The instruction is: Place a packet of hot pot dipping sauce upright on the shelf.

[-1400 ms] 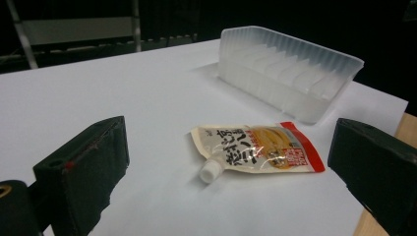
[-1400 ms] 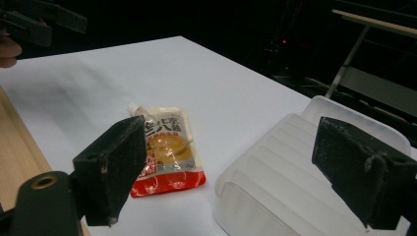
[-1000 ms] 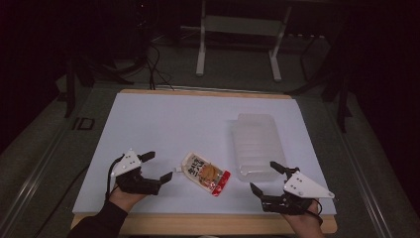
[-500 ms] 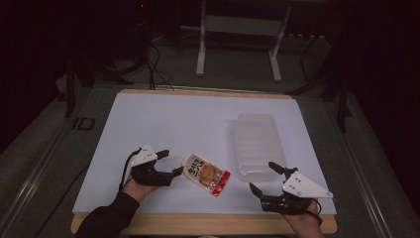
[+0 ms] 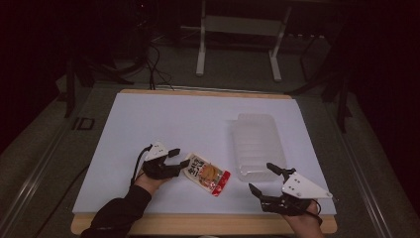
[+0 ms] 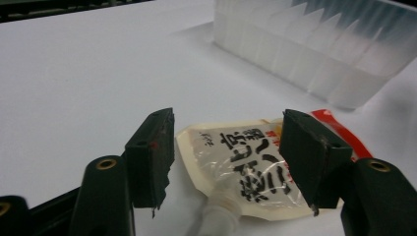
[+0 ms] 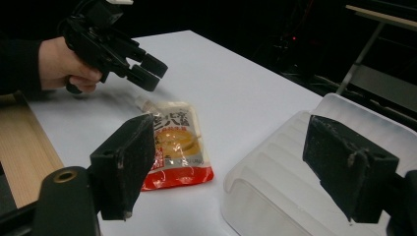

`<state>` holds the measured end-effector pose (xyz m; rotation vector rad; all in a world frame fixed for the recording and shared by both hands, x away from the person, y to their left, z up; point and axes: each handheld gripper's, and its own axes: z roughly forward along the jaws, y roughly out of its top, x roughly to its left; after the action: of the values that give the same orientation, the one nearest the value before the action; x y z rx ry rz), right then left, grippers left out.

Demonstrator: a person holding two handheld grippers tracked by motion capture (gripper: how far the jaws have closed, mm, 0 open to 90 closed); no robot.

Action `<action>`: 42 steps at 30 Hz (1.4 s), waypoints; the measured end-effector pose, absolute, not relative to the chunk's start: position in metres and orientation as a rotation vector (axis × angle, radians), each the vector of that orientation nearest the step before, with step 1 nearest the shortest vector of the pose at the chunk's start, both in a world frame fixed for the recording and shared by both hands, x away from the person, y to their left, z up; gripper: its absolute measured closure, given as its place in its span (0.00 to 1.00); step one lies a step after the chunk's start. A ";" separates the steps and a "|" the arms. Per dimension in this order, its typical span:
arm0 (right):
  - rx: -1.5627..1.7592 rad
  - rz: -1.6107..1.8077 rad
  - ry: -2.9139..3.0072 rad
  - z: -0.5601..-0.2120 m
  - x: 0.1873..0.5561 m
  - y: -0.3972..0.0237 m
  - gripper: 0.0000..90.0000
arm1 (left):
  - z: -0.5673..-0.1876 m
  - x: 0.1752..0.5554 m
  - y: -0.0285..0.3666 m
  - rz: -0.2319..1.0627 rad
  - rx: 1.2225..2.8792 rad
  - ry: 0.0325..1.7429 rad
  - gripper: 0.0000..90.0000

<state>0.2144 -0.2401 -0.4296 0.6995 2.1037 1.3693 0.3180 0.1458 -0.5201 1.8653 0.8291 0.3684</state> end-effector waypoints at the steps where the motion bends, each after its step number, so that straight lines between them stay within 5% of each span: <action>1: 0.699 1.370 2.105 -0.430 0.215 -0.240 0.22 | -0.522 0.320 0.145 0.368 1.869 0.833 0.45; 10: 0.688 1.367 2.118 -0.430 0.214 -0.240 0.24 | -0.537 0.327 0.140 0.351 1.849 0.900 0.45; 19: 0.687 1.361 2.128 -0.431 0.214 -0.238 0.24 | -0.538 0.332 0.133 0.365 1.906 0.969 0.58; 42: 0.691 1.347 2.160 -0.433 0.216 -0.236 0.24 | -0.541 0.341 0.121 0.302 2.041 1.043 0.69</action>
<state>0.2158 -0.2358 -0.4334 0.6909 2.1601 1.3466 0.3414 0.1211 -0.5410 2.0409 1.0430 0.3017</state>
